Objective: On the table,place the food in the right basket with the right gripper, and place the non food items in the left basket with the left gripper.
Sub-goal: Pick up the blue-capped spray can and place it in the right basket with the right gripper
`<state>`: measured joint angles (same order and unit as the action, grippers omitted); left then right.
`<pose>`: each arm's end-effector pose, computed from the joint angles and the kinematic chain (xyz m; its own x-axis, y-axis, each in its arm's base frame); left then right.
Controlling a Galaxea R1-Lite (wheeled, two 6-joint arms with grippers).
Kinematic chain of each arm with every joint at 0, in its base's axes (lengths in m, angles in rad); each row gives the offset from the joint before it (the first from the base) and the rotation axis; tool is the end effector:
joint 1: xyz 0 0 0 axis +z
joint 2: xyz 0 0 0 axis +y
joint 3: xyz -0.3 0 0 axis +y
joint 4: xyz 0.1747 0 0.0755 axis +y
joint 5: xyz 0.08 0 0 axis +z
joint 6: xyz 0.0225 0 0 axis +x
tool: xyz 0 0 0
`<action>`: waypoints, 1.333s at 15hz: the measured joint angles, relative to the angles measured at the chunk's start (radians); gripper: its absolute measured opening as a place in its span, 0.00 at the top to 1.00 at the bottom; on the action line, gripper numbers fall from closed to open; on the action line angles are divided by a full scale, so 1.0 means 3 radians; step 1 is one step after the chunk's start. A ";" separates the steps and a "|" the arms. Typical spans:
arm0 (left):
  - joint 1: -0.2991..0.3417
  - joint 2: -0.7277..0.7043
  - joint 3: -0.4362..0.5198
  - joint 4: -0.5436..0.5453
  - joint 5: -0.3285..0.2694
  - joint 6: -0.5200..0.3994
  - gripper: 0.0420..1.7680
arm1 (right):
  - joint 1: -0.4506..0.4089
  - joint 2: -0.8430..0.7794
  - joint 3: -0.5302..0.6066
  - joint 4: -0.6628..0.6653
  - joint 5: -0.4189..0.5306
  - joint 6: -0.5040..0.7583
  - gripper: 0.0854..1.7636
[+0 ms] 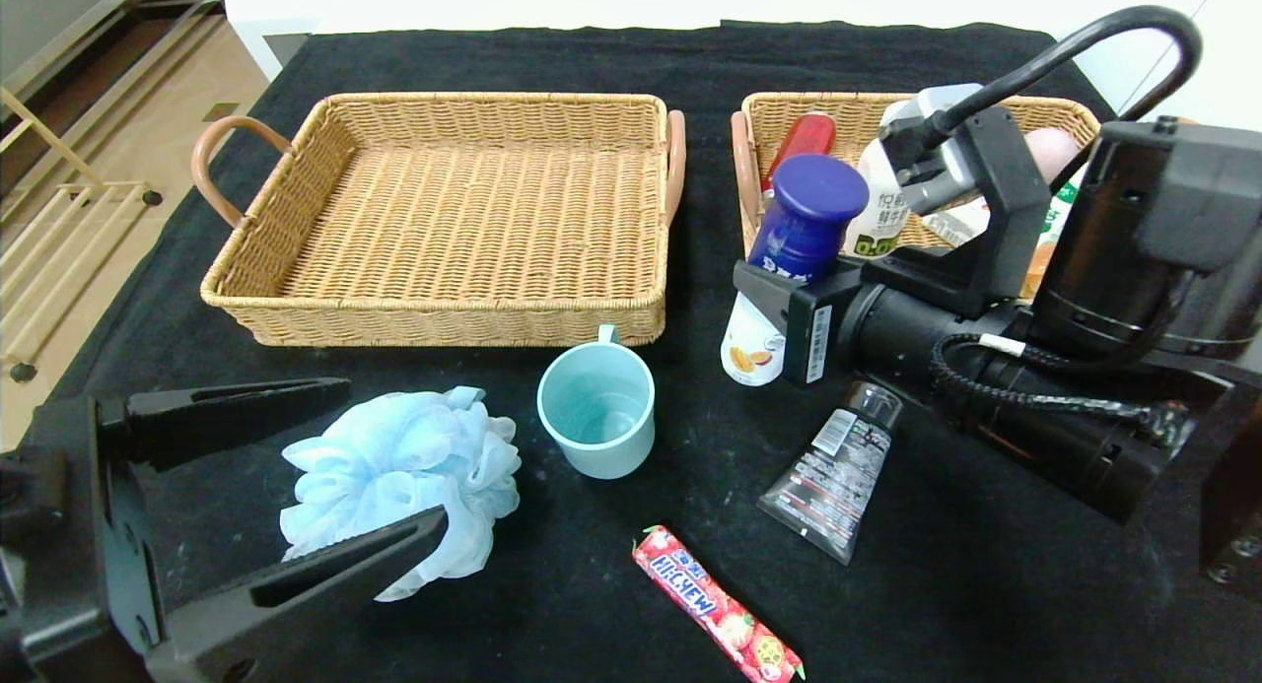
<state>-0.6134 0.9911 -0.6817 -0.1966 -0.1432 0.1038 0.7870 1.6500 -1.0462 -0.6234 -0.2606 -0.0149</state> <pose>0.1017 -0.0756 0.2582 0.7220 -0.6828 -0.1114 0.6916 0.7171 0.0870 0.2245 0.2170 0.2640 0.8645 0.5023 0.0189 -0.5022 0.8647 -0.0098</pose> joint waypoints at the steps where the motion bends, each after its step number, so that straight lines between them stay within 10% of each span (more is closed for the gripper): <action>1: 0.0000 0.0000 0.0005 -0.0002 -0.0001 0.0000 0.03 | 0.0000 -0.0048 -0.0002 0.0016 -0.0001 0.0000 0.55; 20: -0.0006 0.0013 0.0013 -0.0026 -0.0005 0.0003 0.03 | -0.0659 0.0028 -0.0698 0.0309 0.0070 -0.0028 0.55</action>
<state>-0.6153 0.9949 -0.6779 -0.2043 -0.1447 0.1047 0.5894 1.6583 -1.2555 -0.5306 -0.2396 -0.0234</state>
